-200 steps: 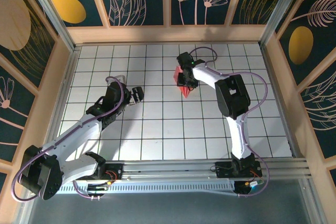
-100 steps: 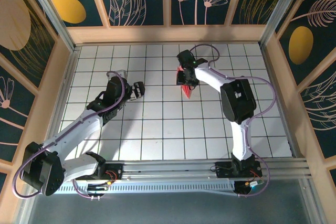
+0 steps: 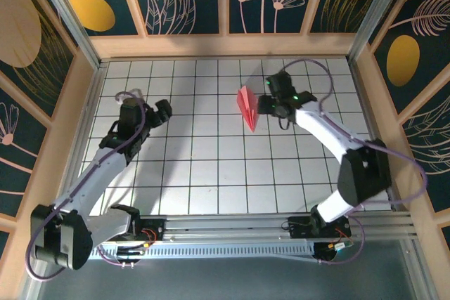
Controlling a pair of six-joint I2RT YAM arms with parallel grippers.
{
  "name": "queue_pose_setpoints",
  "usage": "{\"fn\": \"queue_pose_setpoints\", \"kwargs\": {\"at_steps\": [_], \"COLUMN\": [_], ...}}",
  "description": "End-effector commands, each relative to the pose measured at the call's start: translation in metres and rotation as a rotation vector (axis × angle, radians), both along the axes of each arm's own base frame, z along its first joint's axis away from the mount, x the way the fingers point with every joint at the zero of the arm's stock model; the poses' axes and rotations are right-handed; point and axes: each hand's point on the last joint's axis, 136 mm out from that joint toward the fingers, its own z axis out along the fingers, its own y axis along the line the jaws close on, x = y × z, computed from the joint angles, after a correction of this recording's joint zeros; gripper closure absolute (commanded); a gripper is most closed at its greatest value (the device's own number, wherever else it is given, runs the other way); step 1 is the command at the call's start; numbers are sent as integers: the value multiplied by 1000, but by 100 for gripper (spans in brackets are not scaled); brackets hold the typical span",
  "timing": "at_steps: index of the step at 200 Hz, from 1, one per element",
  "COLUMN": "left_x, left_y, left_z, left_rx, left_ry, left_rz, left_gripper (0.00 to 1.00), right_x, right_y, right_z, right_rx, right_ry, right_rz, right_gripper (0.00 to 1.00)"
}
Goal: Fold a paper plane with a square sheet of paper (fold left side to right side)
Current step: Reset both arms
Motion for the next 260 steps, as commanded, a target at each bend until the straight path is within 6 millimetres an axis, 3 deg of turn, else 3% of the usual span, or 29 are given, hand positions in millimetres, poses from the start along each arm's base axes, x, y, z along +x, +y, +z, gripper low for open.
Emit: {"fn": "queue_pose_setpoints", "kwargs": {"at_steps": [1,23,34,46,67,83,120,144,194,260], "left_x": [-6,-11,-12,-12,-12,-14,-11,-10,-2,2], "left_y": [36,65,74,79,88,97,105,104,95,93], "left_z": [2,-6,-11,-15,-17,-18,-19,-20,-30,-38], "left_rx": [47,153,183,213,287,351,460,446,451,488], "left_ry": [-47,-49,-55,-82,-149,-197,-244,-298,-352,-445], "left_rz": [120,221,248,259,283,308,307,294,238,219], "left_gripper": [1,1,1,1,1,1,1,1,1,1], "right_x": [5,-3,-4,-8,-13,-13,-9,-7,-10,-3], "right_y": [-46,-89,-110,-129,-154,-162,-157,-149,-144,-147], "right_z": [13,18,25,24,19,9,-14,-5,-28,-30], "right_rx": [-26,-17,-5,-5,-5,-2,-29,-59,-36,-3], "right_ry": [-144,-269,-359,-446,-602,-673,-756,-832,-826,-805], "right_rz": [-69,-153,-199,-232,-279,-278,-212,-148,-106,-98], "right_gripper": [18,9,2,1,1,1,1,1,1,1]}}
